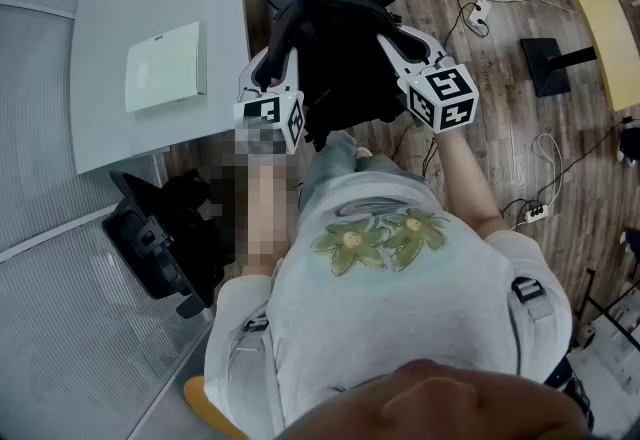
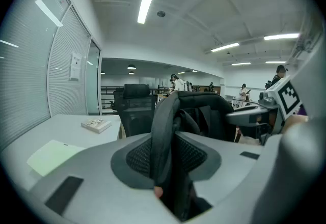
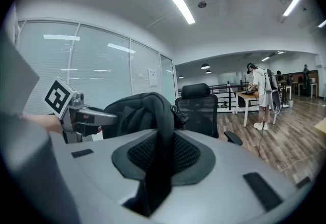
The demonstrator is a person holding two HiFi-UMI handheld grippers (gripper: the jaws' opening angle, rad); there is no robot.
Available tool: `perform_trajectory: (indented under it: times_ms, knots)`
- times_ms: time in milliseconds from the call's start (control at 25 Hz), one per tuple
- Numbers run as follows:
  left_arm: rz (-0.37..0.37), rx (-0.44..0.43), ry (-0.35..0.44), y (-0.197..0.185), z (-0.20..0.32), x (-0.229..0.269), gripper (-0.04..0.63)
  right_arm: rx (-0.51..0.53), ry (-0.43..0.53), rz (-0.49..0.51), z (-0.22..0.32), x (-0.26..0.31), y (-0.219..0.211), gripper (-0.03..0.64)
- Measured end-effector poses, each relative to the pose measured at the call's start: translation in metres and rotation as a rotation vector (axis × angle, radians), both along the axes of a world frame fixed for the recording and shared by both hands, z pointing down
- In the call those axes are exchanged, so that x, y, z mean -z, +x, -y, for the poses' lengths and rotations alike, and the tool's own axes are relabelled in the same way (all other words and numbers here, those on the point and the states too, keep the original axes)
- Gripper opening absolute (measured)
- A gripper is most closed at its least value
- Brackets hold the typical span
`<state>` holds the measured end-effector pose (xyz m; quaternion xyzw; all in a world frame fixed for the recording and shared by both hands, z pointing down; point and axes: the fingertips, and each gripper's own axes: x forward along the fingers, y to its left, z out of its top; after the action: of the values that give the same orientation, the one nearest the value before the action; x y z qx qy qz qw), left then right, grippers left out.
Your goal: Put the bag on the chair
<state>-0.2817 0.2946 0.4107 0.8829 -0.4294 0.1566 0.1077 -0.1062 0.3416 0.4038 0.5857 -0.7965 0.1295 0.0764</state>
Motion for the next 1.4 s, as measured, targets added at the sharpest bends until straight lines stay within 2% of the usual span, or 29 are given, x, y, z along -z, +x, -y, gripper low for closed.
perform_trajectory:
  times_ms: [320,600,880,1080,1400]
  knots:
    - [-0.001,-0.047,-0.016,0.017,0.036,-0.006,0.133,-0.053,-0.017,0.005,0.028,-0.006,0.016,0.083]
    - [0.002,-0.149,-0.027,0.049,0.086,-0.007,0.133,-0.148,-0.029,0.004,0.063,-0.007,0.043,0.083]
    - [-0.029,-0.253,-0.024,0.082,0.133,-0.002,0.133,-0.255,-0.020,-0.016,0.093,0.001,0.068,0.083]
    - [-0.039,-0.320,-0.023,0.104,0.155,-0.001,0.133,-0.319,-0.021,-0.025,0.106,0.005,0.085,0.083]
    - [-0.047,-0.365,-0.032,0.130,0.175,-0.003,0.133,-0.361,-0.035,-0.025,0.117,0.005,0.108,0.083]
